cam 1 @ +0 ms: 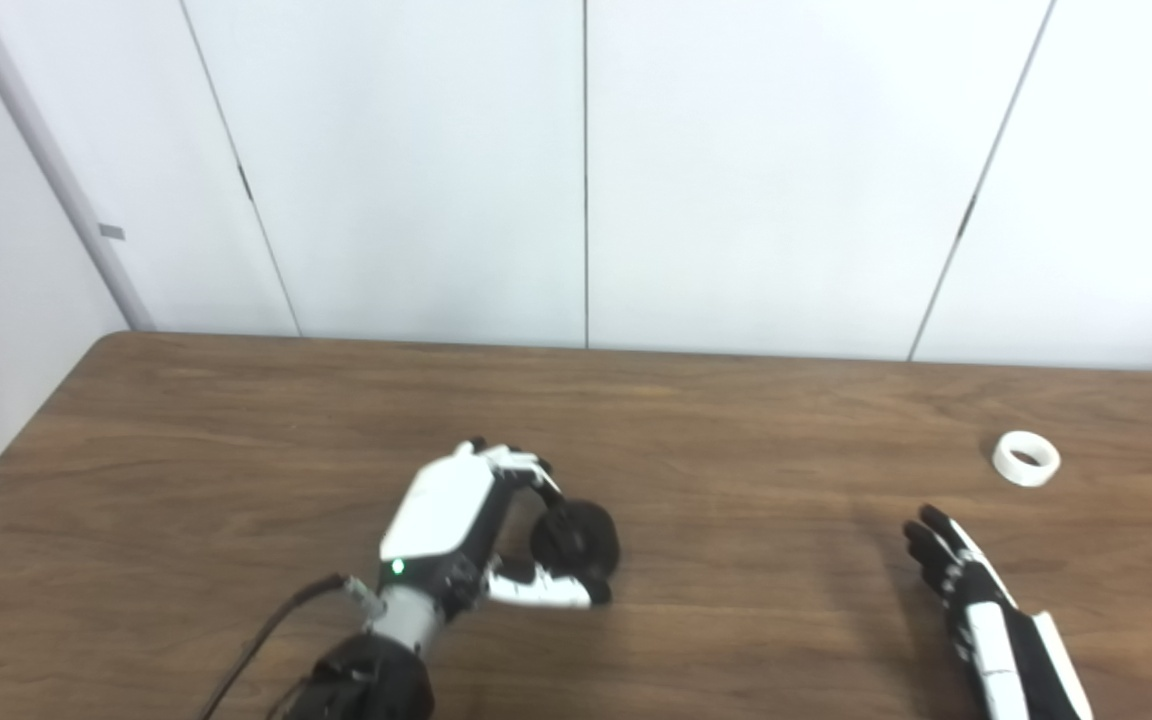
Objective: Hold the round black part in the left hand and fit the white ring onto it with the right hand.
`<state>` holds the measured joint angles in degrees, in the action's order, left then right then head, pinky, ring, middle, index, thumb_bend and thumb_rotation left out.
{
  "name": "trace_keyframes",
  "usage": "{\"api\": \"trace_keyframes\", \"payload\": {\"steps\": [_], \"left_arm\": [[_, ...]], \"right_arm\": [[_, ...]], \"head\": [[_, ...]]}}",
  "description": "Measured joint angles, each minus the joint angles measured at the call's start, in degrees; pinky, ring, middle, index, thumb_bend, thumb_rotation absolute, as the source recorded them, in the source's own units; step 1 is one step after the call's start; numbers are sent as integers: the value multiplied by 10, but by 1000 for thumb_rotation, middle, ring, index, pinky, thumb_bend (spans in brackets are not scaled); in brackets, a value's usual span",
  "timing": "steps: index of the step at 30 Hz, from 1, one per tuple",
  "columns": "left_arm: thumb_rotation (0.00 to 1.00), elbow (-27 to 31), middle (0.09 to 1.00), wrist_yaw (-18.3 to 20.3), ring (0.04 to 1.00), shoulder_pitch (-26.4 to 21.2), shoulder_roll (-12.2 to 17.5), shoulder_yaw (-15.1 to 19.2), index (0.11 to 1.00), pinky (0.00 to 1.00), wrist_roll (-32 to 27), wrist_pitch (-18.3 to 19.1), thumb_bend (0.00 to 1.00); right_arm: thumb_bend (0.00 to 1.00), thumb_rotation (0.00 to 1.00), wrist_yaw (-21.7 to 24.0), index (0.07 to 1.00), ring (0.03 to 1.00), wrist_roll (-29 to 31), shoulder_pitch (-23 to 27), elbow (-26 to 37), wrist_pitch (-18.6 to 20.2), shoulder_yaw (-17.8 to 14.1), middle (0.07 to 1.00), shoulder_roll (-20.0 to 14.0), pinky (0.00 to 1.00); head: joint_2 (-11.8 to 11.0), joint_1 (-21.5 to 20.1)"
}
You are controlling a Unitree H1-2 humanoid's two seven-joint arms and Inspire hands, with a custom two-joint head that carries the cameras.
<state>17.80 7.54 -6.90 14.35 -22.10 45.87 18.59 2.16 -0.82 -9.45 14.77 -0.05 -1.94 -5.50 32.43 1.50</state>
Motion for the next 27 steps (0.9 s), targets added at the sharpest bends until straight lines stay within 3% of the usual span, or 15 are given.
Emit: {"api": "trace_keyframes", "payload": {"steps": [10,27], "left_arm": [[55,3,819,-1,914,48,-18,-29,485,1000,35,-54,521],[54,0,834,-22,930,114,-29,-34,486,1000,65,-125,518]], "right_arm": [[535,1000,-16,911,933,-8,4,22,19,16,899,4,1000],[535,1000,-30,921,944,-18,7,72,67,30,912,10,1000]], "head": [[19,-24],[63,-56]]}}
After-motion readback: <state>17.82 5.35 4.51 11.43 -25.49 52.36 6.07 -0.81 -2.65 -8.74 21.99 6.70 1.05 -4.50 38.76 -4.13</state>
